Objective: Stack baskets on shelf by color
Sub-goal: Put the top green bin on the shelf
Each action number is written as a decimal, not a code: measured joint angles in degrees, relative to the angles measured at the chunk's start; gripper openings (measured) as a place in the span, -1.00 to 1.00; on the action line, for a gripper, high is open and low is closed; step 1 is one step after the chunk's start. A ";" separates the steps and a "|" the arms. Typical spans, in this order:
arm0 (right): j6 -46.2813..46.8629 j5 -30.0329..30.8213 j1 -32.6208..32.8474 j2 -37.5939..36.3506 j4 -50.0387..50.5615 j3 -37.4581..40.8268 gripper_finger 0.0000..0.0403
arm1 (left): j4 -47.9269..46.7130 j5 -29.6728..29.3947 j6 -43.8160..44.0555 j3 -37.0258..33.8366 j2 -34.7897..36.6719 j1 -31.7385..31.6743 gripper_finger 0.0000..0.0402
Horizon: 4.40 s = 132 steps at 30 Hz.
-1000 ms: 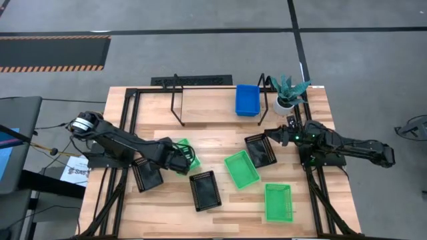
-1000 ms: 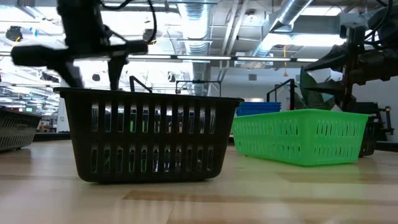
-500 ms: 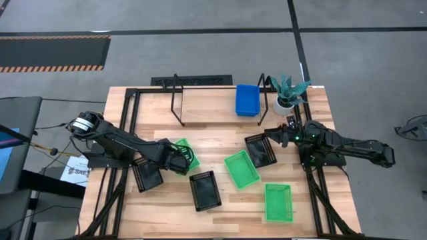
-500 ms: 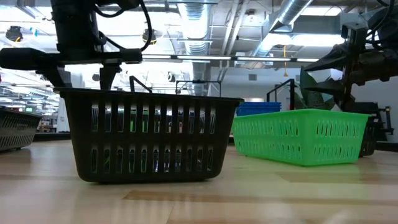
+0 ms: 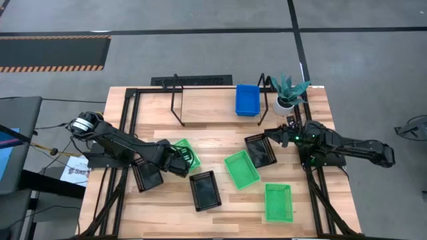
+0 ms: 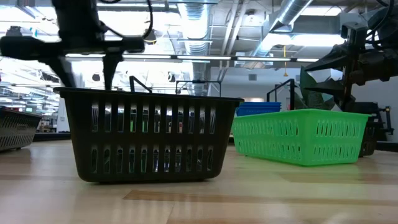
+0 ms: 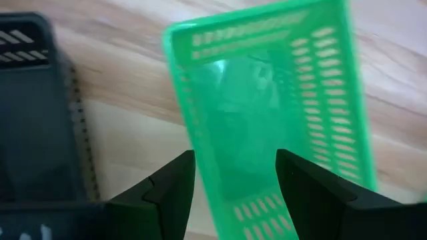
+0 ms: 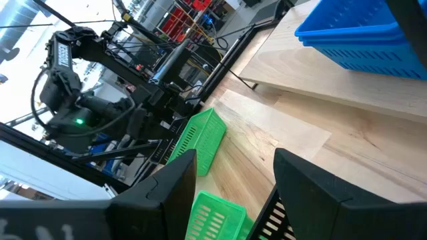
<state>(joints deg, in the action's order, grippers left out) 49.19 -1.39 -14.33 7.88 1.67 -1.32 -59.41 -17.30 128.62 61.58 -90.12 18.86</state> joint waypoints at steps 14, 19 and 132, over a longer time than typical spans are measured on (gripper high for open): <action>1.37 0.02 0.00 0.00 0.00 0.00 0.11 | 13.59 -0.05 4.08 -11.21 -0.03 -1.72 -0.03; 1.33 0.77 -0.06 0.00 0.02 0.00 0.11 | 13.58 0.13 2.34 -11.53 0.08 -3.58 -0.29; -2.56 1.66 -5.20 2.25 0.08 0.00 0.11 | -2.19 12.60 -113.54 55.04 -29.08 -36.47 0.18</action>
<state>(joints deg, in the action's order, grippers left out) 46.63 0.27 -19.53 10.13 1.75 -1.32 -61.60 -4.69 15.07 116.63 -119.20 -17.62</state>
